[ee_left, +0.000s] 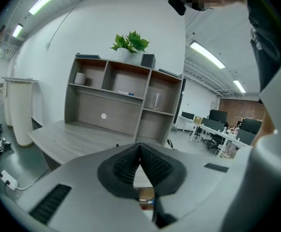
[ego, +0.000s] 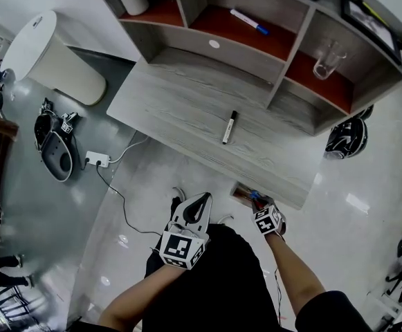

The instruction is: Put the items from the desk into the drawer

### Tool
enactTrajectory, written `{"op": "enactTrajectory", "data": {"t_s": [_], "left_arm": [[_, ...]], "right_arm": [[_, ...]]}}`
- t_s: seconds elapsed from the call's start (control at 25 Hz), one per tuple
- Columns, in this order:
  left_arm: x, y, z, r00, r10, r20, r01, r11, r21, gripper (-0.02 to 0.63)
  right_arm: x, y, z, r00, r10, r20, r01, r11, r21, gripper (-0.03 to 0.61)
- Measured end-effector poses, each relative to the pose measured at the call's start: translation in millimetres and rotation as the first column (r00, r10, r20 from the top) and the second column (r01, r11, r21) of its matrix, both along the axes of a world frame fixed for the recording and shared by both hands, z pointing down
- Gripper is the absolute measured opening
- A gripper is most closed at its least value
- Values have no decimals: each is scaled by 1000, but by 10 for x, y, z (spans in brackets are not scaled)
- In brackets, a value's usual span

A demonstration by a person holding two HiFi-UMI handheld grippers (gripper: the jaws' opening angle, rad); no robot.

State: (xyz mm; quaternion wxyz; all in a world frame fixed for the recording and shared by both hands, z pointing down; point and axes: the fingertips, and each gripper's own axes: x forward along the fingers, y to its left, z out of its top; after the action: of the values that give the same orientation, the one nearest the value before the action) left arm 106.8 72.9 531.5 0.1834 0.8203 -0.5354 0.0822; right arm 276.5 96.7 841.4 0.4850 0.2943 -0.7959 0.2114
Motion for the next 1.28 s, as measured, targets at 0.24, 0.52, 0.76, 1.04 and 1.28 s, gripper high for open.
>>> {"op": "enactTrajectory", "data": {"t_s": [0.24,0.52,0.76,1.04,1.28], "left_arm": [[33,24,3,999,39,-5,-39,999,-4,5],[-1,5,-95,997,76,2,-76,997,13,5],[9,-44,-235,991,136,-10,-136,990,29,5],[-24,-174,-340,981,192,-33,-191,981,36,5],[-134,-403,-524,970,240,-29,-237,967,91,5]], "right_arm": [[-82,35,-298,995,73,61,-76,996,37,28],[-242,42,-749,971,175,164,-187,981,58,20],[-327,-97,-1465,911,306,275,-355,924,146,18],[-575,-326,-2371,832,364,419,-488,840,238,18],[-778,-566,-3091,767,394,507,-598,725,341,20]]}}
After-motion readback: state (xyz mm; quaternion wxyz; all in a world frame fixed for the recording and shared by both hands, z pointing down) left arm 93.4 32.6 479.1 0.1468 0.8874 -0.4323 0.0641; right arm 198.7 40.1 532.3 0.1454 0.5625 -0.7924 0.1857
